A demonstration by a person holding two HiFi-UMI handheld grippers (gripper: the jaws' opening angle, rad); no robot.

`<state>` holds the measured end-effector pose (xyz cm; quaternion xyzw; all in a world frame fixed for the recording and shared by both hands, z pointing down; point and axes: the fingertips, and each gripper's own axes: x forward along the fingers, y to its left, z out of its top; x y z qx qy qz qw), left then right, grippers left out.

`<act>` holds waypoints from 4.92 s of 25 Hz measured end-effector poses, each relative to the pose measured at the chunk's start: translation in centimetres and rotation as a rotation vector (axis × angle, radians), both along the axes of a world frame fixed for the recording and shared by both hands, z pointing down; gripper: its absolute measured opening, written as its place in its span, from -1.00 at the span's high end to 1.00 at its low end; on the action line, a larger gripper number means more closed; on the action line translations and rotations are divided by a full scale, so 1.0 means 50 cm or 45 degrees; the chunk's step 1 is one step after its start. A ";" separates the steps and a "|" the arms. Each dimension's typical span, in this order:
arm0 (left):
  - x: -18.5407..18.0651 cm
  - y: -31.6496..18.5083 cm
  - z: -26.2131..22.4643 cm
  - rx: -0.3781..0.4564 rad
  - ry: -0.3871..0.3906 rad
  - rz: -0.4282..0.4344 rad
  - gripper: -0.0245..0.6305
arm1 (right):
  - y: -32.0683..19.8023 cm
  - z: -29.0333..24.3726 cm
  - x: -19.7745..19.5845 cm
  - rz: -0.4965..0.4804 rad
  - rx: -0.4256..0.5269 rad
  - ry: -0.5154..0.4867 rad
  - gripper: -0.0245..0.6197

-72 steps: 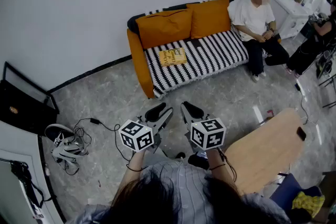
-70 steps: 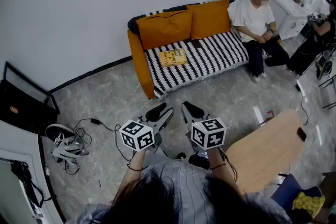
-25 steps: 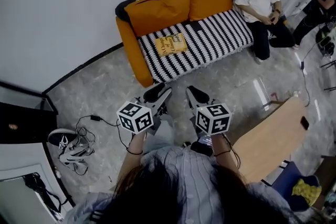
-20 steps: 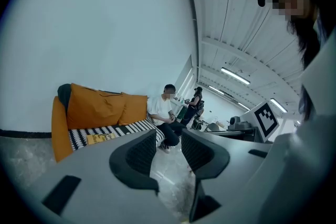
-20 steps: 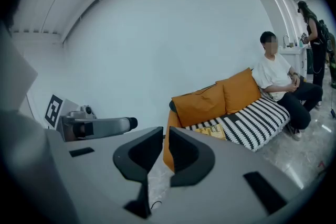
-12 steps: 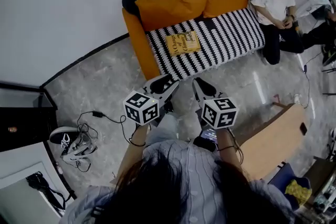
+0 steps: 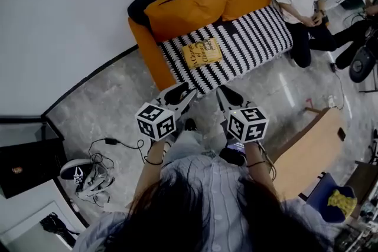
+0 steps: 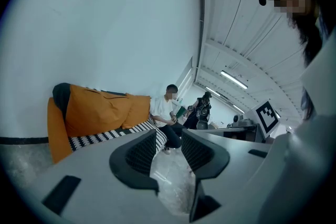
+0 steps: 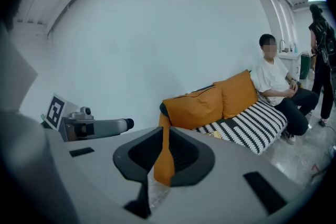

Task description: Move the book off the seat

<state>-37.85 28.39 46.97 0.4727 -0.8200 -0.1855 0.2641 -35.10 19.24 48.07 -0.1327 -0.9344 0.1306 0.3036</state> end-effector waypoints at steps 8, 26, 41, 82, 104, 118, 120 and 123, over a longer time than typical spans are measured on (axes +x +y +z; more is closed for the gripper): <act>-0.015 0.002 0.034 0.003 0.047 0.034 0.46 | -0.033 0.009 -0.029 0.039 0.006 0.047 0.78; -0.247 -0.008 0.157 -0.137 0.133 -0.133 0.47 | -0.207 0.104 -0.320 -0.031 0.011 0.107 0.78; -0.401 -0.132 0.446 -0.302 0.331 -0.079 0.33 | -0.283 0.494 -0.481 -0.323 -0.069 0.361 0.76; -0.462 -0.164 1.068 -0.444 0.983 -0.101 -0.01 | -0.334 1.074 -0.528 -0.324 -0.100 0.857 0.13; -0.473 -0.145 0.780 -0.544 0.648 -0.156 0.15 | -0.335 0.756 -0.478 -0.187 -0.092 0.661 0.20; -0.385 -0.148 0.417 -0.494 0.343 -0.198 0.16 | -0.339 0.396 -0.386 -0.174 -0.027 0.374 0.20; -0.397 -0.154 0.414 -0.496 0.337 -0.190 0.16 | -0.343 0.394 -0.394 -0.168 -0.027 0.375 0.20; -0.392 -0.150 0.391 -0.493 0.322 -0.184 0.16 | -0.339 0.370 -0.388 -0.164 -0.016 0.365 0.20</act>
